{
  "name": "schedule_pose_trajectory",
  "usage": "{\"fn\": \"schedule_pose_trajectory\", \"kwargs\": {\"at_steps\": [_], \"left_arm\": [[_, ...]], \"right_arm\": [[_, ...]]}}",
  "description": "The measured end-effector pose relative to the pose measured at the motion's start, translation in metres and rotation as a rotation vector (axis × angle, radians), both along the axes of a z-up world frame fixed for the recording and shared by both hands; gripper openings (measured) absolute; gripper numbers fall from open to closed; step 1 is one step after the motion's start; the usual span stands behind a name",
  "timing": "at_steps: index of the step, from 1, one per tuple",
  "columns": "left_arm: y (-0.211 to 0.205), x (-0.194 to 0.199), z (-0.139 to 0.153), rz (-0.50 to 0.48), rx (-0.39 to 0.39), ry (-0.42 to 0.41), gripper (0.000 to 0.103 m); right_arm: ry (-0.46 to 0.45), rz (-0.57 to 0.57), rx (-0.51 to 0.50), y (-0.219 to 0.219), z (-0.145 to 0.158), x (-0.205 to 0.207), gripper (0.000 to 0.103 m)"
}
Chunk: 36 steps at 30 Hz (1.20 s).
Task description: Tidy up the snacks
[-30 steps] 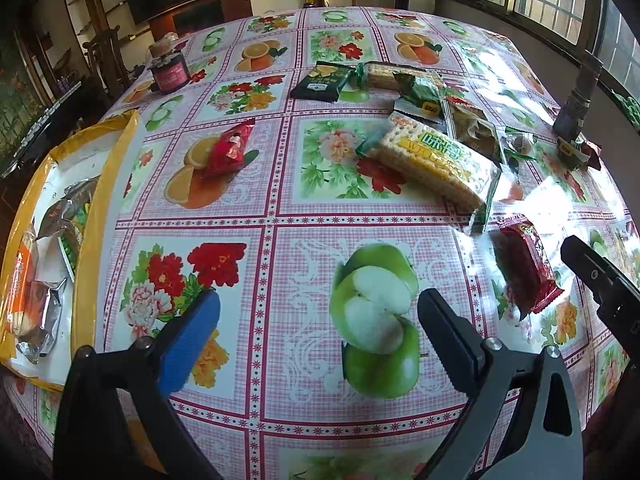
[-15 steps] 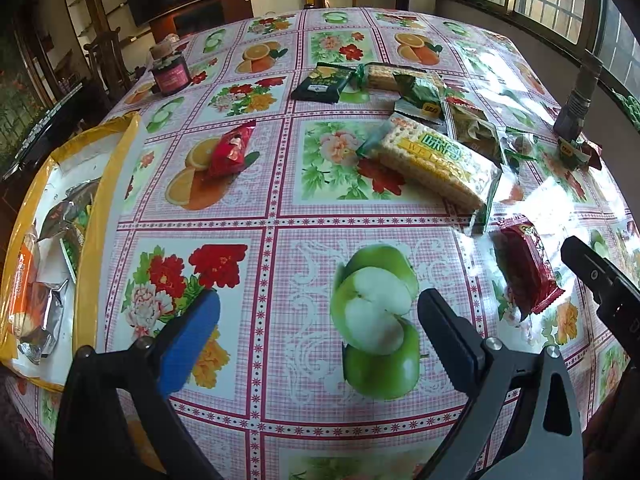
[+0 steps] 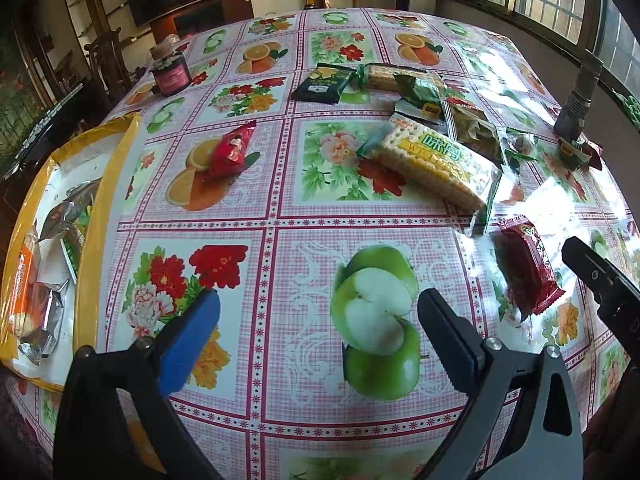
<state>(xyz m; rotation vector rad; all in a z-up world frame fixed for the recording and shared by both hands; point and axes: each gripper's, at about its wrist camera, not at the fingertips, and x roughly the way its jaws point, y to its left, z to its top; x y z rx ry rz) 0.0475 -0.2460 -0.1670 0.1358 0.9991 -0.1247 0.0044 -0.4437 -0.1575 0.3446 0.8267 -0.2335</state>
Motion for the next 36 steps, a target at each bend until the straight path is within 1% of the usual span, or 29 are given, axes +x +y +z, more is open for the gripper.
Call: {"fn": "schedule_pose_trajectory", "kwargs": {"at_steps": [9,15,36], "left_arm": [[-0.0005,-0.0004,0.0004,0.000,-0.001,-0.001,0.099],[0.0019,-0.0017,0.0037,0.009,-0.009,-0.023,0.099],[0.0003,-0.0035,0.0070,0.009,-0.009,-0.043,0.099]], "right_arm": [[0.001,0.000,-0.001,0.0001,0.0000,0.0004,0.079],[-0.001,-0.003,-0.002,0.0001,0.0000,-0.0002,0.079],[-0.004,-0.006,0.001,0.0001,0.0001,-0.0011,0.079]]}}
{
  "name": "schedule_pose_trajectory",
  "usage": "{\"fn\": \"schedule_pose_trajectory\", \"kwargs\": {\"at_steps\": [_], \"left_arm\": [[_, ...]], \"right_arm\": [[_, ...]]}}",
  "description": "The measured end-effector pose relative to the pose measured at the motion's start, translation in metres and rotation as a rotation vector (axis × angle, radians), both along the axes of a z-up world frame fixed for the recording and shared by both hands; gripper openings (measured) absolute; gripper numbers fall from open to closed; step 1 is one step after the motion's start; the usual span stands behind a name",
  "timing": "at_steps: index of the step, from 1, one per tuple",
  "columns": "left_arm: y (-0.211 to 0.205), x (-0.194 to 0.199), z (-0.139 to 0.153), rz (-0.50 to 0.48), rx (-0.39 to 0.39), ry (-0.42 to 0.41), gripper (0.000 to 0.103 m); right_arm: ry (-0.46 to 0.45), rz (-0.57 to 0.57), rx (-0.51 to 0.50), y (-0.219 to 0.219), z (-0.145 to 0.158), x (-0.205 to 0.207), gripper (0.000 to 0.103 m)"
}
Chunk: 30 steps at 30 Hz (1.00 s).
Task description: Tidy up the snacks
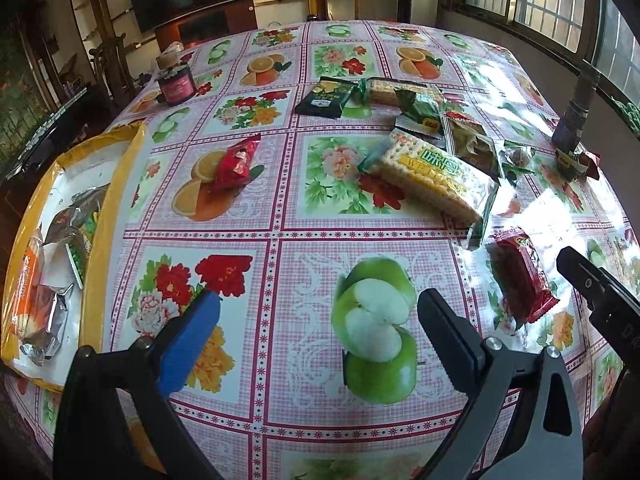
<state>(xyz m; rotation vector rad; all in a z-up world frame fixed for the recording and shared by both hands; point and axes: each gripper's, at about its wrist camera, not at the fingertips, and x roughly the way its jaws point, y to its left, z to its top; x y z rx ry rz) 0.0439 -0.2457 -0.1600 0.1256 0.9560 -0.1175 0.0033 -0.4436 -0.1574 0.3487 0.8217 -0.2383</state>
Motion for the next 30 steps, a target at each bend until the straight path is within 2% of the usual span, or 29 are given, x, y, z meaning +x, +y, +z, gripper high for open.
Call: {"fn": "schedule_pose_trajectory", "kwargs": {"at_steps": [23,26,30], "left_arm": [[0.004,0.004,-0.002,0.006,-0.030,0.022,0.099],[0.006,0.006,-0.003,0.000,-0.056,0.043,0.099],[0.018,0.014,-0.006,0.011,-0.144,0.104,0.099]], "right_arm": [[-0.007,-0.002,0.004,0.000,0.000,0.000,0.079],[-0.026,0.002,0.015,-0.001,0.002,-0.003,0.079],[-0.041,0.026,0.012,-0.001,0.008,-0.008,0.079]]}}
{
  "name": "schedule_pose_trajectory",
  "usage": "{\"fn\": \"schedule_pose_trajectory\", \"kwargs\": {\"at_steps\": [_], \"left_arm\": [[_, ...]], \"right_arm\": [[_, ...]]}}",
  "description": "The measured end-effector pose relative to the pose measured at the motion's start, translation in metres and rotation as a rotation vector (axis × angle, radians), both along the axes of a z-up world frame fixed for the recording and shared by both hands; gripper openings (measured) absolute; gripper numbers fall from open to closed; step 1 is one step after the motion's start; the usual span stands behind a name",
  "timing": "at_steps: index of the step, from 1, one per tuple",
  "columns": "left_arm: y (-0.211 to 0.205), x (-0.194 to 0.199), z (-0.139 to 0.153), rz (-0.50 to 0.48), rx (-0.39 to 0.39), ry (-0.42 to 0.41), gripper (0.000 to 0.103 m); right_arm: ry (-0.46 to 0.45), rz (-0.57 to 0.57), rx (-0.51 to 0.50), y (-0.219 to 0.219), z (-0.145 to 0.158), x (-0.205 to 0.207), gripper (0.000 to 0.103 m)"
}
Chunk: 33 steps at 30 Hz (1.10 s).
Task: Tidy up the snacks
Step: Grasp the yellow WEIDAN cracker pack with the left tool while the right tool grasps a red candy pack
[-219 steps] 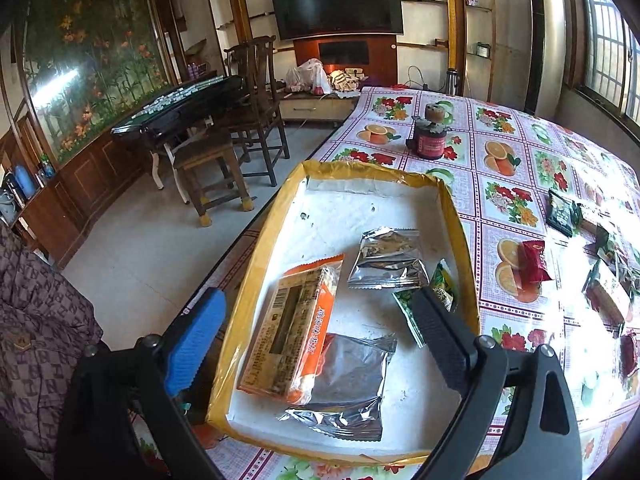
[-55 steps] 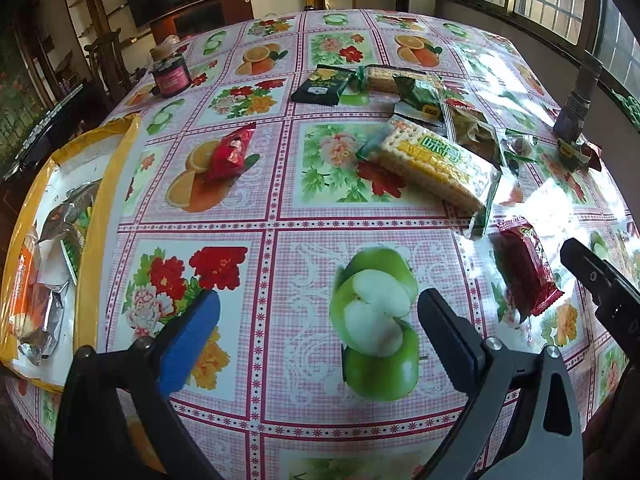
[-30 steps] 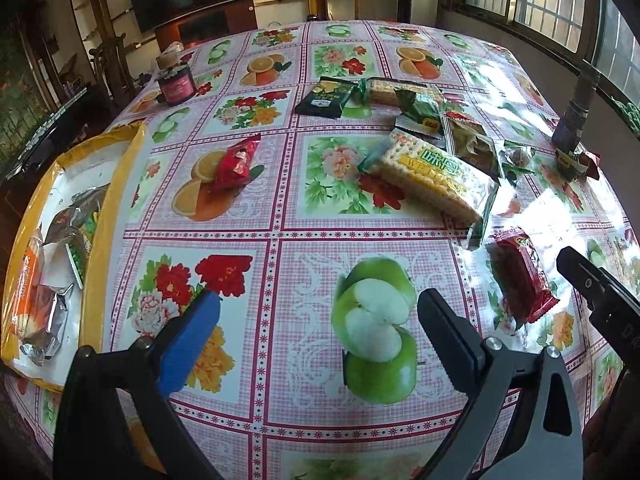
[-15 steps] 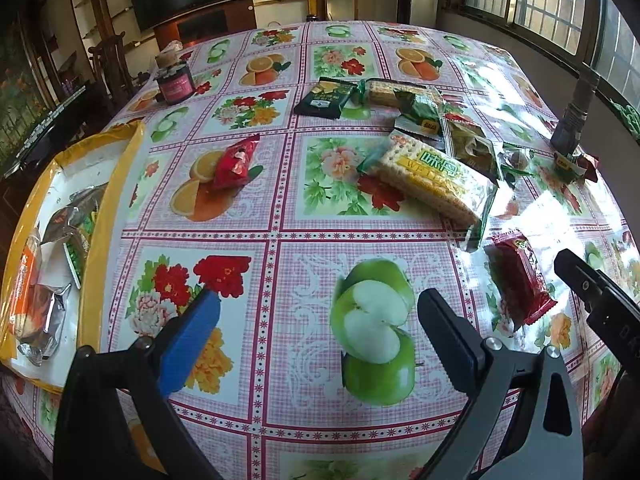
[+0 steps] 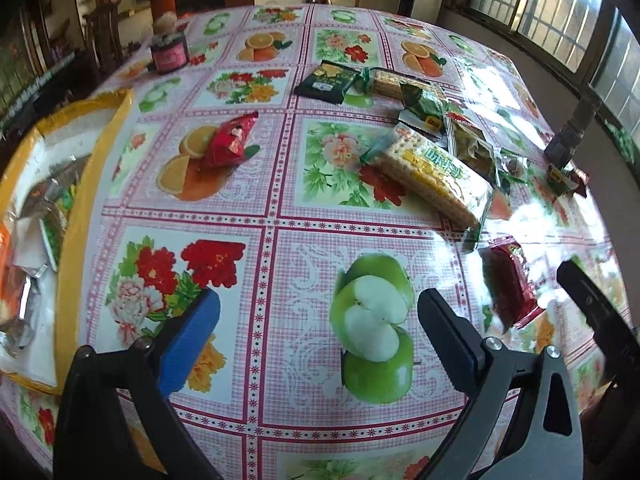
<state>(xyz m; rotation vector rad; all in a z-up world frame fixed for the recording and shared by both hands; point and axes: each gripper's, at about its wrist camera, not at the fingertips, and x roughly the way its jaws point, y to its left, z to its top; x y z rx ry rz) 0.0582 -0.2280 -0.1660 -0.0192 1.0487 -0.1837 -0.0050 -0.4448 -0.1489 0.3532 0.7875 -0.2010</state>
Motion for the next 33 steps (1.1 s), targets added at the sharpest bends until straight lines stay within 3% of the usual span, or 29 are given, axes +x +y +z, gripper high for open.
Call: {"fn": "schedule_pose_trajectory", "kwargs": {"at_steps": [2,6,12,14,15,18,20,22,24,27,31,33], "left_arm": [[0.004,0.008,0.000,0.015,-0.048,0.042,0.099],[0.001,0.024,0.013,0.025,-0.097,0.047,0.099],[-0.047,0.068,0.027,-0.039,-0.128,0.088,0.099],[-0.059,0.083,0.025,-0.048,-0.116,0.100,0.099],[-0.070,0.092,0.019,-0.047,-0.073,0.115,0.099],[-0.086,0.106,0.004,-0.068,-0.037,0.166,0.099],[-0.095,0.110,-0.005,-0.081,-0.006,0.172,0.100],[-0.100,0.111,-0.008,-0.106,-0.003,0.153,0.101],[-0.099,0.108,-0.008,-0.128,-0.004,0.137,0.101],[-0.089,0.102,-0.006,-0.166,-0.023,0.111,0.092],[-0.068,0.090,0.001,-0.218,-0.080,0.111,0.058],[-0.058,0.083,0.005,-0.236,-0.086,0.114,0.051]], "right_arm": [[0.001,0.037,-0.011,0.001,0.003,-0.001,0.079],[0.040,0.161,-0.007,0.010,0.004,0.004,0.079],[0.114,0.312,-0.074,0.035,-0.001,0.031,0.077],[0.146,0.337,-0.066,0.038,-0.009,0.040,0.071],[0.166,0.342,-0.073,0.040,-0.014,0.044,0.062],[0.182,0.343,-0.139,0.043,-0.017,0.050,0.055],[0.187,0.334,-0.149,0.039,-0.016,0.050,0.044],[0.192,0.317,-0.166,0.031,-0.016,0.048,0.018],[0.190,0.312,-0.142,0.021,-0.015,0.045,0.018],[0.180,0.314,-0.125,0.011,-0.013,0.039,0.018],[0.159,0.326,-0.088,0.011,-0.008,0.026,0.018],[0.151,0.330,-0.070,0.013,-0.007,0.020,0.018]]}}
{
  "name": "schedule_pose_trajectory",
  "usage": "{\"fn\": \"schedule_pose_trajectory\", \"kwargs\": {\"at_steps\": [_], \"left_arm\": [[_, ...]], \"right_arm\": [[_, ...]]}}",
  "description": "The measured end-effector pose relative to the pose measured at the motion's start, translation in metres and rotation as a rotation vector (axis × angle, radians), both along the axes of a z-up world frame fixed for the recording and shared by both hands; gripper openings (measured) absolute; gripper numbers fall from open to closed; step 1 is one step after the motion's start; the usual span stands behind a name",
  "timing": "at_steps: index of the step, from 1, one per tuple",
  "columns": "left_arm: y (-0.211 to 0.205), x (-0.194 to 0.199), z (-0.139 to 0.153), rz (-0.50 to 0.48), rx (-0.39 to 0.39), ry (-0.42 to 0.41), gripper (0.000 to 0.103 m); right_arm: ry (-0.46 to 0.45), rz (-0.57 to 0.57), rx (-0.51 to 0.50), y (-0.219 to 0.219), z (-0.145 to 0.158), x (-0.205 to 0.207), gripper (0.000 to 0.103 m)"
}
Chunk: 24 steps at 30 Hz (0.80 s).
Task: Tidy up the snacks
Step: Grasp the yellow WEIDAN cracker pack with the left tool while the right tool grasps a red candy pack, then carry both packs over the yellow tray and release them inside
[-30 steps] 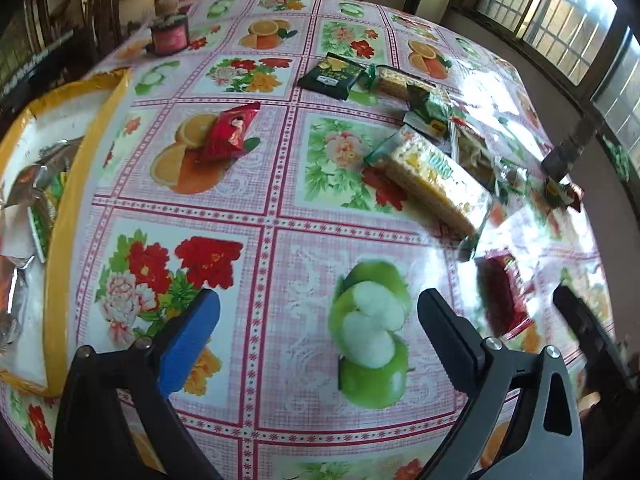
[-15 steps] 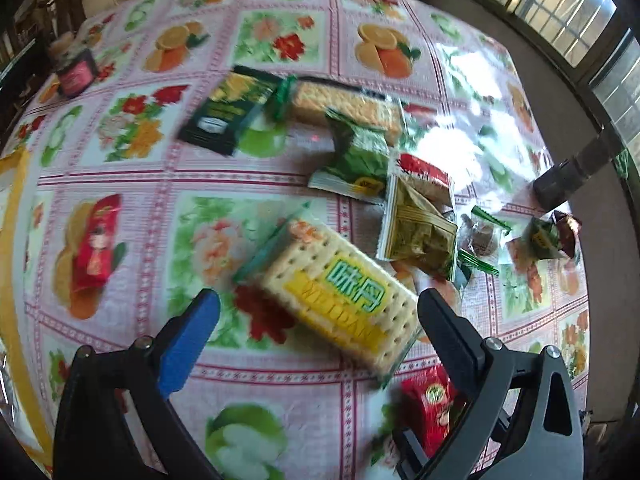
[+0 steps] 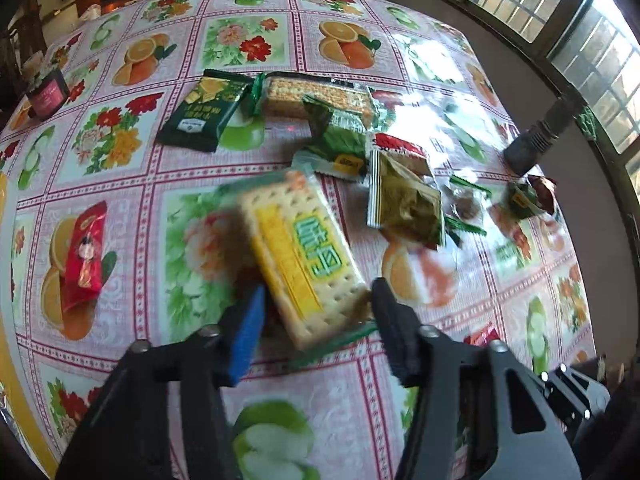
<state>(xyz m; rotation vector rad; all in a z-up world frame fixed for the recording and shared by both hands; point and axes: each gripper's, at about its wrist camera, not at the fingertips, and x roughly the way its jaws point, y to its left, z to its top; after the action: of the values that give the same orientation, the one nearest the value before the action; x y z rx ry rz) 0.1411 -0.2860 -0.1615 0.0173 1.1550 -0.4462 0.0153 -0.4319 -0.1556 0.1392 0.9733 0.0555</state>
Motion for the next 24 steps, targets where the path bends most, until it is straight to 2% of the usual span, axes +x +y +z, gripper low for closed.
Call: {"fn": "schedule_pose_trajectory", "kwargs": {"at_steps": [4,6,8,10,12,13,15,16,19,24], "left_arm": [[0.006,0.001,0.002,-0.006,-0.010,0.028,0.053],[0.003,0.007,0.003,0.018,-0.014,0.043,0.068],[-0.010,0.014,0.003,0.038,0.026,0.029,0.092],[-0.019,0.017,-0.002,0.047,0.066,0.019,0.093],[-0.024,0.020,-0.012,0.070,0.122,0.021,0.092],[-0.025,0.017,-0.012,0.076,0.154,-0.026,0.088],[-0.023,0.010,-0.011,0.072,0.194,-0.074,0.067],[-0.019,0.008,-0.008,0.069,0.188,-0.082,0.049],[0.005,-0.003,-0.003,0.084,0.135,-0.063,0.048],[0.045,-0.042,0.029,0.124,0.127,-0.156,0.048]], "right_arm": [[0.004,0.018,0.039,0.005,-0.002,-0.002,0.018],[0.007,0.013,0.036,0.007,-0.003,0.000,0.018],[0.006,0.001,0.043,0.006,-0.002,0.002,0.018],[0.004,-0.007,0.045,0.004,0.000,0.003,0.018],[0.004,-0.008,0.041,0.003,0.002,0.003,0.018],[0.001,-0.009,0.033,0.003,0.005,0.002,0.018],[-0.011,-0.012,0.030,0.002,0.010,-0.001,0.018],[-0.020,-0.015,0.024,0.002,0.013,-0.003,0.018],[-0.041,-0.019,0.020,0.004,0.021,-0.008,0.018],[-0.081,0.002,0.033,0.017,0.037,-0.017,0.017]]}}
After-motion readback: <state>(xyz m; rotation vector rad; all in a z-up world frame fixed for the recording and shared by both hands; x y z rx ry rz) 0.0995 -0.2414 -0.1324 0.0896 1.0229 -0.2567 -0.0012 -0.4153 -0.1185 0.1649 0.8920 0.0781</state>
